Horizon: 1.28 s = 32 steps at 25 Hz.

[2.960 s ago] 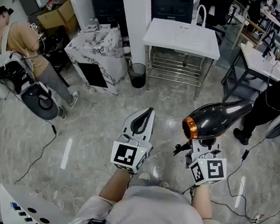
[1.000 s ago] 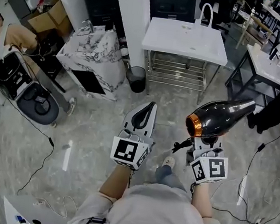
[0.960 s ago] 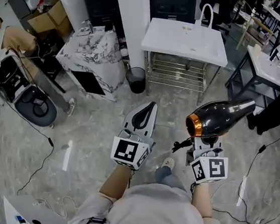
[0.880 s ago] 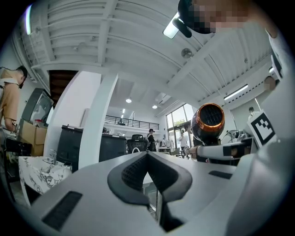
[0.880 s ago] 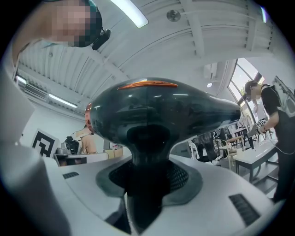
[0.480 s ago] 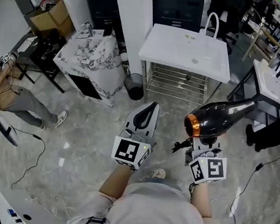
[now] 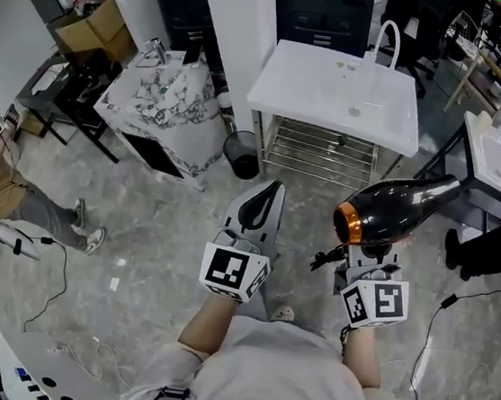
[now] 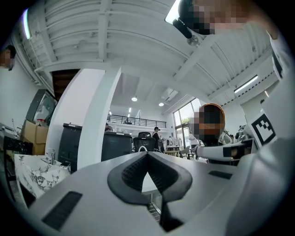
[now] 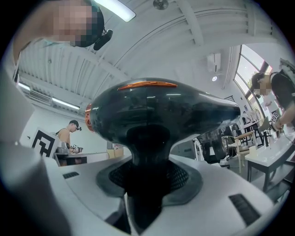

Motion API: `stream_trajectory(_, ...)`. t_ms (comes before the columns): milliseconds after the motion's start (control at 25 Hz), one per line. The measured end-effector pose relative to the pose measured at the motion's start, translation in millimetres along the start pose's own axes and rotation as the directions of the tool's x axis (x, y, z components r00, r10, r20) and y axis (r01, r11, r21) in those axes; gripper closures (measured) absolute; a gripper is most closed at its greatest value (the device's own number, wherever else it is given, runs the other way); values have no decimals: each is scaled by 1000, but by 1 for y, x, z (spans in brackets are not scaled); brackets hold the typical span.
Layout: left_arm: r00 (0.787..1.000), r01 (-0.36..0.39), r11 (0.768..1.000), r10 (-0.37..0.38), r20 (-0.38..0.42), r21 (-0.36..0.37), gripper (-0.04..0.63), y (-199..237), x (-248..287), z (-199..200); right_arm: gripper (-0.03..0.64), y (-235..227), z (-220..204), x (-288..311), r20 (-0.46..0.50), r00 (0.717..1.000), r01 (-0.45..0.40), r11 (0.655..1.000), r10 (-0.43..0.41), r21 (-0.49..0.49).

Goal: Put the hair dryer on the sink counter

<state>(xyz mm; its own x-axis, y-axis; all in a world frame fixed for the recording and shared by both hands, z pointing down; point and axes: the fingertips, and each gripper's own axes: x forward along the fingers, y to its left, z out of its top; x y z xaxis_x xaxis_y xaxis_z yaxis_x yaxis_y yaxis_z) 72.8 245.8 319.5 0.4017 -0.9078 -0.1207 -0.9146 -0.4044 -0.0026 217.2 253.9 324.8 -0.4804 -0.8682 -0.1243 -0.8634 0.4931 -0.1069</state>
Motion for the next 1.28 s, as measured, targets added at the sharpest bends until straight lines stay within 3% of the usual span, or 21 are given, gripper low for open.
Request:
stream_trajectory(360, 999, 38, 999, -38, -5, -2, 583, 41, 58, -5, 445, -18, -4, 61, -2, 999, 40, 999, -40, 8)
stream_trajectory(880, 988, 156, 988, -156, -12, -17, 583, 144, 165, -13, 445, -32, -17, 190, 3, 986, 167, 986, -167, 0)
stream_trajectory(1280, 972, 233, 972, -233, -1, -31, 583, 215, 214, -27, 445, -21, -35, 270, 13, 972, 233, 972, -233, -6)
